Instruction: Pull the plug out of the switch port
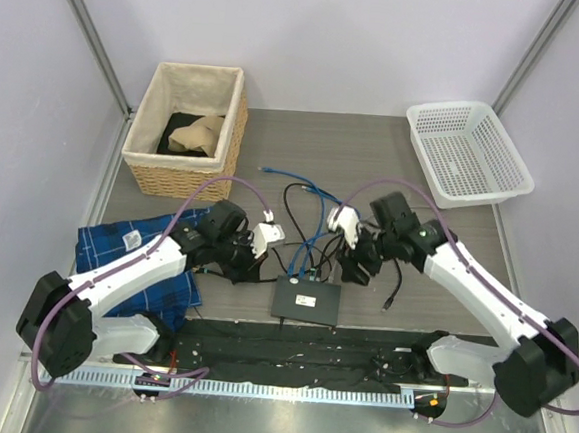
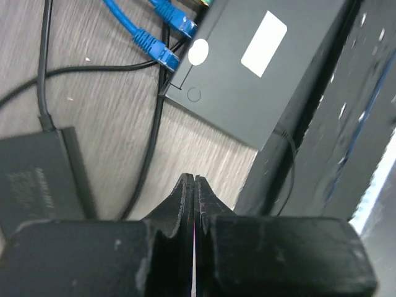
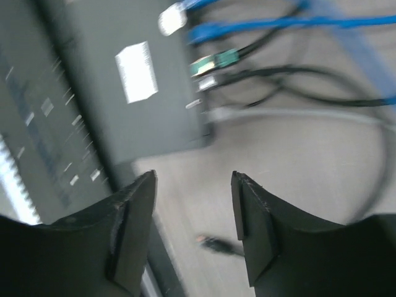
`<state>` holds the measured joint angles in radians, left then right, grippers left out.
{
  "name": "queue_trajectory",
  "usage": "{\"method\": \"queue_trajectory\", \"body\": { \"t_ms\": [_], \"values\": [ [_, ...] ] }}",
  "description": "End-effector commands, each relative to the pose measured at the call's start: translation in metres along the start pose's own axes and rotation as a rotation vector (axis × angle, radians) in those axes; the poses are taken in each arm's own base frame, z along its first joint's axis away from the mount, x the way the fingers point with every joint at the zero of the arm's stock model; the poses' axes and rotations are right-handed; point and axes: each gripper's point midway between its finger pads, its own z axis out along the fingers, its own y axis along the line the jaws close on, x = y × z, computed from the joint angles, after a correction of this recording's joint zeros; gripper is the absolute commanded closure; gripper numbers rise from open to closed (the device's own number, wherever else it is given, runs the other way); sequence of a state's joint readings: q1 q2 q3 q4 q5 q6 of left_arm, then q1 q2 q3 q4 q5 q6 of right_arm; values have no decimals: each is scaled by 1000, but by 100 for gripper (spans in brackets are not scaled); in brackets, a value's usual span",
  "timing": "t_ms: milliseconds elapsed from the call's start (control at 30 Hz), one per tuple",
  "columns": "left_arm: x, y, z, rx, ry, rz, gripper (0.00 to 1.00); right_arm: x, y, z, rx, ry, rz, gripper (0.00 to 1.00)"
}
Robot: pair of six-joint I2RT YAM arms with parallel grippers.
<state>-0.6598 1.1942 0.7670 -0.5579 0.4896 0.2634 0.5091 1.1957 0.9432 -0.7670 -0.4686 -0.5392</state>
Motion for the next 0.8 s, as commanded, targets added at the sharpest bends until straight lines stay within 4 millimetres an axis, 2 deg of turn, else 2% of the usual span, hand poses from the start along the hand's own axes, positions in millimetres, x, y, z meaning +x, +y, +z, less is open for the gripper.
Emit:
{"method": "queue_trajectory", "body": {
  "t_ms": [0, 67, 100, 200, 267, 300, 433, 467, 533, 767],
  "values": [
    [-22, -4, -3, -8, -130, -201, 100, 41, 45, -1, -106, 123, -112, 43],
    [-27, -21, -7, 61, -153, -231, 100, 46, 51, 3, -125, 139, -138, 43],
    [-30, -24, -6, 85, -166, -245, 100, 50, 49, 6, -107, 156, -121, 44],
    [-28, -41, 2, 202, -127, -329, 100, 43, 36, 19, -66, 159, -61, 46],
    [-22, -50, 8, 246, -108, -384, 100, 35, 31, 29, -60, 157, -3, 47],
    [-16, -58, 12, 289, -83, -413, 100, 25, 28, 30, -56, 133, 8, 47],
    [13, -87, 27, 377, 36, -474, 100, 5, 33, 42, -122, 109, 89, 44],
    [22, -89, 31, 378, 52, -488, 100, 6, 33, 48, -133, 122, 120, 42],
    [27, -91, 36, 355, 62, -469, 100, 1, 30, 53, -125, 105, 140, 36],
    [32, -74, 58, 265, 100, -525, 100, 7, 22, 71, -127, 122, 229, 27]
  ]
}}
